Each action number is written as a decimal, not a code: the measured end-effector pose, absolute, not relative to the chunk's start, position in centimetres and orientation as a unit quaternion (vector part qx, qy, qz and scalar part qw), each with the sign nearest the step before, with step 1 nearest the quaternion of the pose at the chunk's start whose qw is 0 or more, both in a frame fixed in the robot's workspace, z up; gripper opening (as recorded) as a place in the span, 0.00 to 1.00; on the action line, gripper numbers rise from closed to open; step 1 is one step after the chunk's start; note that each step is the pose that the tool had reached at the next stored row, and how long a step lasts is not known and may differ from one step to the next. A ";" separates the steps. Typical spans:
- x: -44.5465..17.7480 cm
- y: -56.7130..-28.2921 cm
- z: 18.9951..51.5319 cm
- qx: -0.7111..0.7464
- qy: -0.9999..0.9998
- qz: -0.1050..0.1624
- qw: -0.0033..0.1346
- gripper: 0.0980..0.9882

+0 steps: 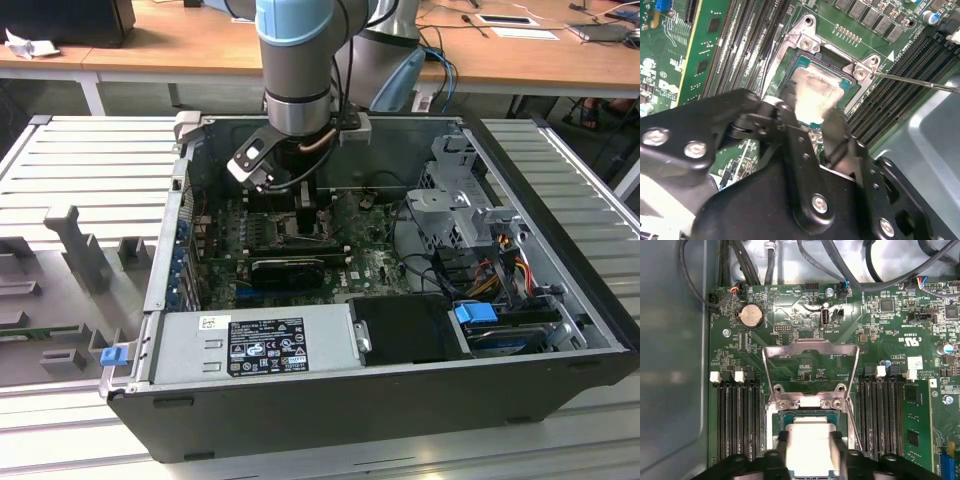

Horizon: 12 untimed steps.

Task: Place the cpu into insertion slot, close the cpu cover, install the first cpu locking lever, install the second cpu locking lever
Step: 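Place the cpu into insertion slot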

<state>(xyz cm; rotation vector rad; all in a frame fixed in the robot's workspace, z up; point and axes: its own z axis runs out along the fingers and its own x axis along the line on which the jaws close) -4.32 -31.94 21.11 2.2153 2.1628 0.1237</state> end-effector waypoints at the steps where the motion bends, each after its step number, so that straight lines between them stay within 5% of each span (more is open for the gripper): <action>1: -4.3 -31.9 21.2 0.715 0.698 0.040 0.022 0.34; 4: -4.3 -31.9 21.5 0.715 0.698 0.040 0.022 0.14; 5: -4.3 -31.9 21.7 0.715 0.698 0.040 0.022 0.14; 6: -4.3 -31.9 21.9 0.715 0.698 0.040 0.022 0.01; 12: -4.3 -31.9 22.3 0.715 0.698 0.040 0.022 0.01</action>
